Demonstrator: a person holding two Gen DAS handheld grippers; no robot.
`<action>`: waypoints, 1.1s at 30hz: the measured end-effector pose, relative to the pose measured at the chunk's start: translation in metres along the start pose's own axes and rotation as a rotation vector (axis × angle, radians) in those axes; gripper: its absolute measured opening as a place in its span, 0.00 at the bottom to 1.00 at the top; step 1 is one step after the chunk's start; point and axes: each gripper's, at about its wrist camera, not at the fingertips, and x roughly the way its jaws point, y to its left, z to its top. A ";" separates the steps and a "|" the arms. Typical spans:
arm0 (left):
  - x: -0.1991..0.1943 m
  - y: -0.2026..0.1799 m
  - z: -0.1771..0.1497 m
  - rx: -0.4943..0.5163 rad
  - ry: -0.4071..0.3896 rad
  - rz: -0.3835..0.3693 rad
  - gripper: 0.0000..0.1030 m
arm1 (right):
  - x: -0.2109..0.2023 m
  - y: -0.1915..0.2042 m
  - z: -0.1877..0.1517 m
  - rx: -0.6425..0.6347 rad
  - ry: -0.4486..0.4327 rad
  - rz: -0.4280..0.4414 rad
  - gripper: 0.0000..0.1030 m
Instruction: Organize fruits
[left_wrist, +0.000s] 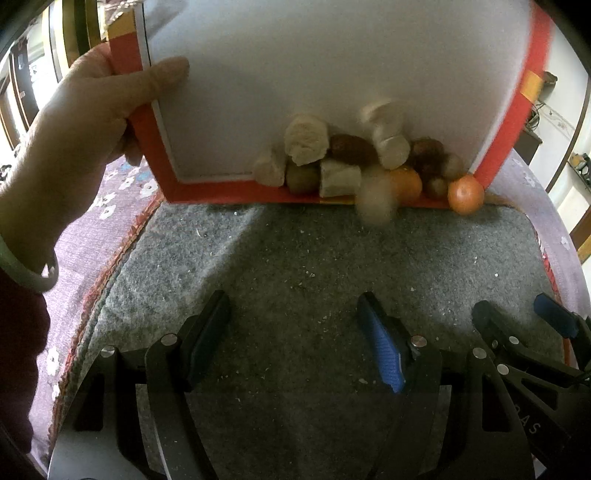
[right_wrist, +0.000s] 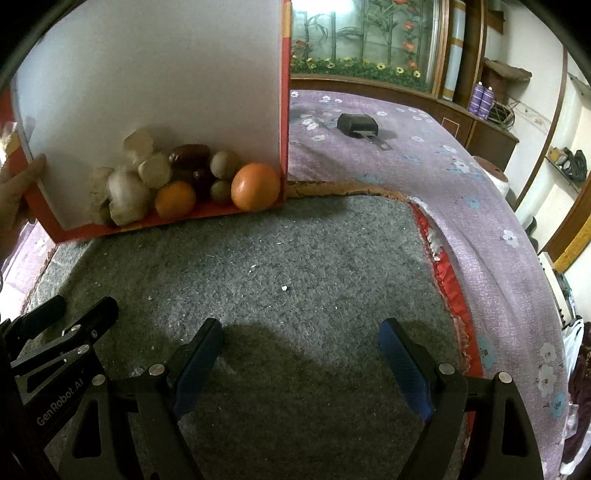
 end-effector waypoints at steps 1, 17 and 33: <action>0.000 0.000 0.000 0.000 0.000 0.000 0.70 | 0.000 -0.001 0.000 0.000 0.000 0.000 0.84; -0.001 -0.004 0.002 0.000 0.000 0.000 0.70 | 0.000 0.000 0.000 0.000 0.000 0.001 0.84; -0.001 -0.004 0.002 0.000 0.000 0.000 0.70 | 0.000 0.001 0.000 0.000 0.000 0.002 0.84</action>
